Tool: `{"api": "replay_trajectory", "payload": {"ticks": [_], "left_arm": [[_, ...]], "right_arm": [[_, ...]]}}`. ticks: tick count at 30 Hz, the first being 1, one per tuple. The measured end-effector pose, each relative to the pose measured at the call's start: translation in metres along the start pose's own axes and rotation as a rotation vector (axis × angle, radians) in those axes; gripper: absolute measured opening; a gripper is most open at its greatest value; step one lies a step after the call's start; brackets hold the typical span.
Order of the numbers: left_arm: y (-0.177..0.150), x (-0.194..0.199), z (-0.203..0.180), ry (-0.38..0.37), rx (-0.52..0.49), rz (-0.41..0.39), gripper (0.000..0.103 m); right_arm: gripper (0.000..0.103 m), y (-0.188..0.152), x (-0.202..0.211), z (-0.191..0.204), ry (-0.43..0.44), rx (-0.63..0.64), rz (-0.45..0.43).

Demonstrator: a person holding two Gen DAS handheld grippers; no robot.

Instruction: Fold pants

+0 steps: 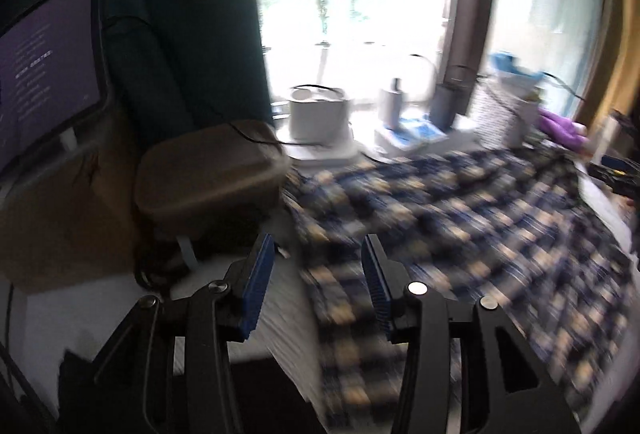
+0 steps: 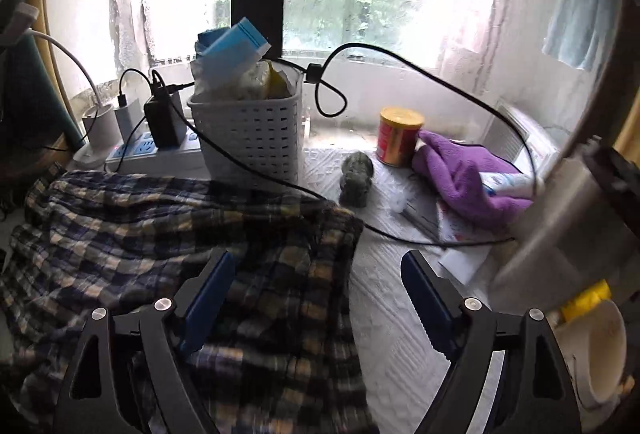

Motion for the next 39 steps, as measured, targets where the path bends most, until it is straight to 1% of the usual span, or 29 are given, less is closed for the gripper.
{"api": "replay_trajectory", "payload": {"ticks": [5, 6, 8, 10, 12, 13, 14, 16, 18, 23, 26, 28, 30, 31, 32, 33, 34, 36, 38, 39], "left_arm": [[-0.041, 0.029, -0.035, -0.119, -0.007, 0.014, 0.046], [-0.049, 0.033, -0.038, -0.133, -0.004, 0.024, 0.046], [-0.064, 0.036, -0.043, -0.140, 0.006, 0.041, 0.047], [-0.076, 0.042, -0.041, -0.159, 0.037, 0.063, 0.048], [-0.087, 0.043, -0.042, -0.190, 0.077, 0.085, 0.055], [-0.092, 0.045, -0.040, -0.198, 0.093, 0.091, 0.062], [-0.096, 0.047, -0.038, -0.200, 0.113, 0.096, 0.065], [-0.103, 0.052, -0.033, -0.217, 0.160, 0.105, 0.065], [-0.108, 0.055, -0.033, -0.234, 0.186, 0.117, 0.066], [-0.113, 0.060, -0.040, -0.230, 0.167, 0.117, 0.066], [-0.120, 0.062, -0.042, -0.197, 0.150, 0.113, 0.066], [-0.126, 0.062, -0.043, -0.191, 0.170, 0.125, 0.066], [-0.134, 0.064, -0.044, -0.171, 0.199, 0.134, 0.066], [-0.136, 0.065, -0.044, -0.160, 0.210, 0.138, 0.066], [-0.140, 0.066, -0.044, -0.148, 0.225, 0.141, 0.066], [-0.143, 0.068, -0.046, -0.138, 0.238, 0.142, 0.066], [-0.146, 0.070, -0.047, -0.125, 0.251, 0.143, 0.066], [-0.152, 0.074, -0.049, -0.103, 0.270, 0.147, 0.066], [-0.156, 0.078, -0.049, -0.078, 0.291, 0.153, 0.066], [-0.158, 0.079, -0.050, -0.065, 0.297, 0.155, 0.066]], "right_arm": [[0.086, -0.035, 0.046, -0.008, -0.026, -0.061, 0.006], [0.086, -0.045, 0.053, -0.009, -0.035, -0.069, 0.015], [0.087, -0.066, 0.067, -0.014, -0.059, -0.076, 0.037], [0.087, -0.083, 0.077, -0.019, -0.082, -0.090, 0.058], [0.086, -0.097, 0.086, -0.025, -0.100, -0.119, 0.070], [0.087, -0.103, 0.090, -0.029, -0.110, -0.138, 0.073], [0.087, -0.109, 0.094, -0.032, -0.118, -0.159, 0.071], [0.087, -0.116, 0.103, -0.037, -0.128, -0.197, 0.062], [0.086, -0.124, 0.109, -0.037, -0.135, -0.223, 0.056], [0.086, -0.136, 0.117, -0.040, -0.142, -0.251, 0.062], [0.087, -0.137, 0.119, -0.042, -0.133, -0.250, 0.060], [0.086, -0.136, 0.118, -0.040, -0.110, -0.244, 0.061], [0.086, -0.132, 0.116, -0.033, -0.077, -0.207, 0.055], [0.085, -0.129, 0.115, -0.028, -0.063, -0.179, 0.051], [0.072, -0.127, 0.113, -0.021, -0.044, -0.145, 0.049], [0.062, -0.126, 0.109, -0.013, -0.027, -0.104, 0.058], [0.049, -0.126, 0.104, -0.007, -0.013, -0.063, 0.071], [0.045, -0.128, 0.094, 0.005, 0.032, 0.000, 0.086], [0.034, -0.132, 0.083, 0.011, 0.073, 0.018, 0.104], [0.033, -0.133, 0.080, 0.013, 0.091, 0.018, 0.109]]}}
Point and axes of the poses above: each gripper's, at about its wrist camera, not at the fingertips, and x roughly against the way its jaws point, z to its left, y to its top, the point moved 10 cm from there along -x, roughly the way its jaws point, and after that the axes turned 2 degrees about -z, right-handed, at the moved point
